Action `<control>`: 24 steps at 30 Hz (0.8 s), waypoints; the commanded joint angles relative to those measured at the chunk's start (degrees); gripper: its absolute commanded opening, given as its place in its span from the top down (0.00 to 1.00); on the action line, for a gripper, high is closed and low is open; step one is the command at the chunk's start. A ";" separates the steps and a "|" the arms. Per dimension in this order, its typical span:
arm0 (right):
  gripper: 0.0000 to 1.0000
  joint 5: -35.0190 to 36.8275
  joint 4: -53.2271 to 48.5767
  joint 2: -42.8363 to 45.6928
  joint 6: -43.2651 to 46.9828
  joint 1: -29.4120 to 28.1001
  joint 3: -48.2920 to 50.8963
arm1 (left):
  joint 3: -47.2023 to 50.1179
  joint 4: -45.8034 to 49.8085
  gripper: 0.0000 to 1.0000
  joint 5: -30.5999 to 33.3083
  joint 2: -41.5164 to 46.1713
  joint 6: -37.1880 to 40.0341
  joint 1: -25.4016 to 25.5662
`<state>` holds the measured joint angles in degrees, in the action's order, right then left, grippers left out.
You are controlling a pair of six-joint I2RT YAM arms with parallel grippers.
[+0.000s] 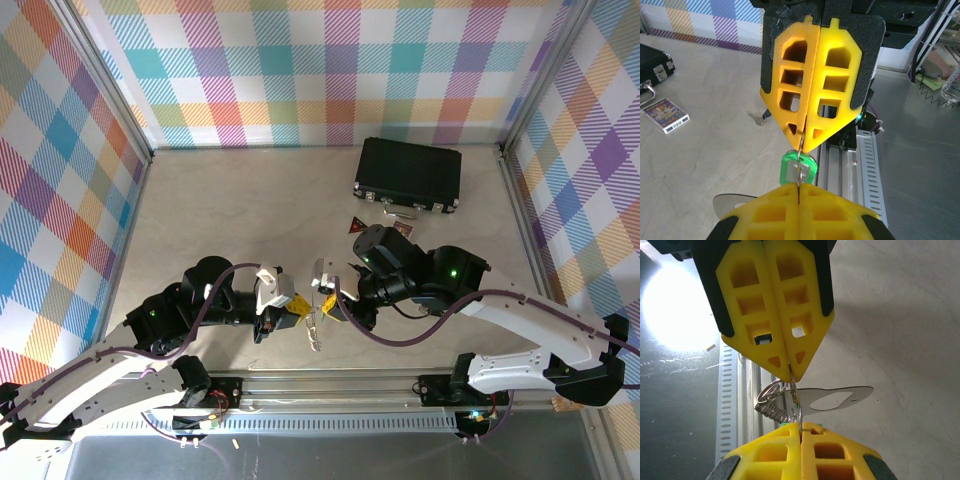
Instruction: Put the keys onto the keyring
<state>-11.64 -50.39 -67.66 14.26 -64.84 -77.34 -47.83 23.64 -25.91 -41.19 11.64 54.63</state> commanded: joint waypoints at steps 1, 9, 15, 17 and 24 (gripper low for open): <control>1.00 -1.79 0.79 0.41 0.33 -0.39 0.52 | -1.83 -1.72 1.00 -0.90 0.54 0.75 0.48; 1.00 -2.03 1.24 0.08 0.33 -0.46 0.61 | -1.82 -1.70 1.00 -1.02 0.54 0.67 0.48; 1.00 -2.07 1.42 -0.25 0.42 -0.62 0.70 | -1.82 -1.68 1.00 -1.11 0.50 0.73 0.48; 1.00 -1.77 1.52 -0.20 0.42 -0.55 0.79 | -1.82 -1.67 1.00 -1.15 0.50 0.75 0.48; 1.00 0.99 1.83 1.08 0.24 -0.55 1.22 | -1.83 -1.63 1.00 -1.09 0.50 0.74 0.49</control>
<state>-11.64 -49.67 -67.72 14.24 -64.97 -77.12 -47.83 23.64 -25.89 -41.19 11.64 54.63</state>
